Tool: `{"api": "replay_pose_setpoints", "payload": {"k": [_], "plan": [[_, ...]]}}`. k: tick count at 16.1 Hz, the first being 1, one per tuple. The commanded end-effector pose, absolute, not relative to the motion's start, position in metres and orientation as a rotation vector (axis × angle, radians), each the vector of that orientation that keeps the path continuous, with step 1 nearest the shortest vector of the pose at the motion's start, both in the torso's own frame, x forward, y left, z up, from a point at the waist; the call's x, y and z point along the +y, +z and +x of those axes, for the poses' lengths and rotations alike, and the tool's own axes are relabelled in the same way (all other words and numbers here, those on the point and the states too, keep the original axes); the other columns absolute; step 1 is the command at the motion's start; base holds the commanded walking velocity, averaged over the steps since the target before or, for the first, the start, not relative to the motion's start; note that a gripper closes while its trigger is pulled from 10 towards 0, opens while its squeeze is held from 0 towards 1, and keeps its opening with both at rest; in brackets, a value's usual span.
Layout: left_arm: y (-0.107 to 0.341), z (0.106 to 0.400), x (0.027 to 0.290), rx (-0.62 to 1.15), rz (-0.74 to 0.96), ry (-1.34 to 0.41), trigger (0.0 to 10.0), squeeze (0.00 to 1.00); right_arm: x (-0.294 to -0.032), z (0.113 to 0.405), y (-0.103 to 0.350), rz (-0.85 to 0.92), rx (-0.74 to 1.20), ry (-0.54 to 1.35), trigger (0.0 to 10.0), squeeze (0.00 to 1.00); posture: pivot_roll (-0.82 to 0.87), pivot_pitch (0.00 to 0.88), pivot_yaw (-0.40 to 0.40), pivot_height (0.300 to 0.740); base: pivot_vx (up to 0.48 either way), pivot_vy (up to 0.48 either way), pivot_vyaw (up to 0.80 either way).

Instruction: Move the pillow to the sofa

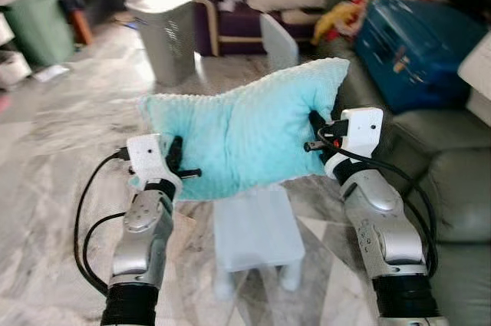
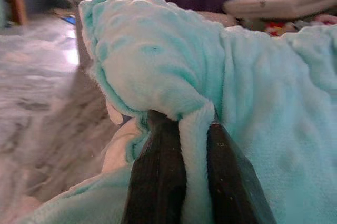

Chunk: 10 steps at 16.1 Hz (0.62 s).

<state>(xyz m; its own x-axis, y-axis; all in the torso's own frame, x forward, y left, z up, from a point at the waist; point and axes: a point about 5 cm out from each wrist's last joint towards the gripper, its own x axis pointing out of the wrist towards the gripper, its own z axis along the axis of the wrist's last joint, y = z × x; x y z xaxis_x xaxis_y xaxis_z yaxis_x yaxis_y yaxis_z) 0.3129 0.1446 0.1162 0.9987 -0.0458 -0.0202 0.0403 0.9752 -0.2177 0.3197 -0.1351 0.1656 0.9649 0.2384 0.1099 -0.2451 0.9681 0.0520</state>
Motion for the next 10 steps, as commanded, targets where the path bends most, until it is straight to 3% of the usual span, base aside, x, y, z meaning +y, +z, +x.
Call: {"api": "replay_pose_setpoints", "payload": {"k": [1,10], "plan": [[0.1213,0.316,0.1426,0.008,-0.207,-0.076,10.0,0.0,-0.1323,0.3205,0.1781,0.061,-0.146,0.262,10.0,0.0,-0.17,0.0,0.019,0.74,0.0,0.0,-0.8],[0.1217,0.3156,0.1355,0.007,-0.241,-0.157,10.0,0.0,-0.1316,0.3209,0.1785,0.057,-0.145,0.263,10.0,0.0,-0.18,0.0,0.021,0.74,0.0,0.0,-0.8]]}}
